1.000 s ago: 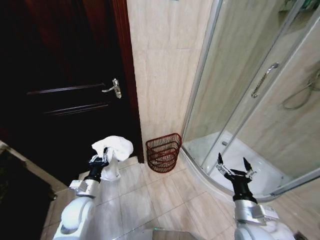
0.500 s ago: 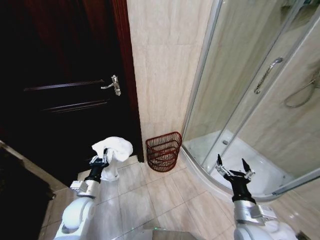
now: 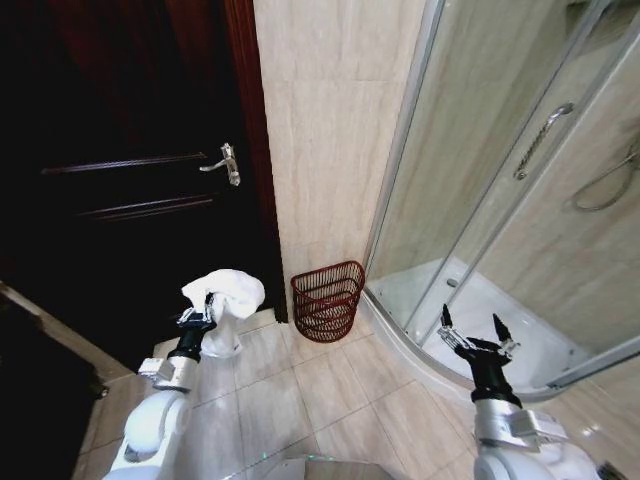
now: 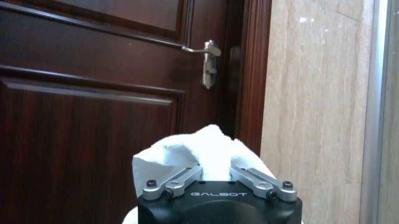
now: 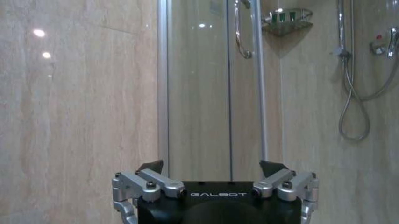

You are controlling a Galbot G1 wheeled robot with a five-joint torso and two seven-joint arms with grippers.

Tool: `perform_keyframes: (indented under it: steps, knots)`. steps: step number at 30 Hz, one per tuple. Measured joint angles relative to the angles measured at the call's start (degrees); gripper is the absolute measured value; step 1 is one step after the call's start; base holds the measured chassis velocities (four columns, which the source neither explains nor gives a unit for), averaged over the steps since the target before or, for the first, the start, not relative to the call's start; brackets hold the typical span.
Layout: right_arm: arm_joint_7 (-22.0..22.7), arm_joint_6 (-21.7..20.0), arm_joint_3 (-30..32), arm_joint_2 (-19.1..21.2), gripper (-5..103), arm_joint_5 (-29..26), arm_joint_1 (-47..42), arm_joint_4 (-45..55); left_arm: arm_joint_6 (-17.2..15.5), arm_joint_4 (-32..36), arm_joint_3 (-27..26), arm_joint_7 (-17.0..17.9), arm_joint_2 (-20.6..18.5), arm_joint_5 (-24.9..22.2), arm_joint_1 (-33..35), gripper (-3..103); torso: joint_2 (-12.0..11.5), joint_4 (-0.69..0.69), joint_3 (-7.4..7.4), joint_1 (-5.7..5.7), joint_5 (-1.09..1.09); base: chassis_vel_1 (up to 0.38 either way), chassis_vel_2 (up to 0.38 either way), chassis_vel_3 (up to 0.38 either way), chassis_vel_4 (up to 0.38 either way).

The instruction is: Discard the used towel into the hamper.

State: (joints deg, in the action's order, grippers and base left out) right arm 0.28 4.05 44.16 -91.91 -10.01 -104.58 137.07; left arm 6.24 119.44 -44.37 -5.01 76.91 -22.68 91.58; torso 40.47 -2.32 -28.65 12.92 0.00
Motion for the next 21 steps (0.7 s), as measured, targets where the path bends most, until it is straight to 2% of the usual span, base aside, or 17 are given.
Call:
perform_keyframes:
  steps: [21]
  knots:
    - [-0.6,0.4,-0.8,-0.2,100,0.5,0.9,-1.7,0.6,-0.7,0.1,-0.7,-0.4,1.2,-0.4,2,-5.1,0.0,3.02,-2.05,0.0,-0.005,-0.004,-0.003,-0.005]
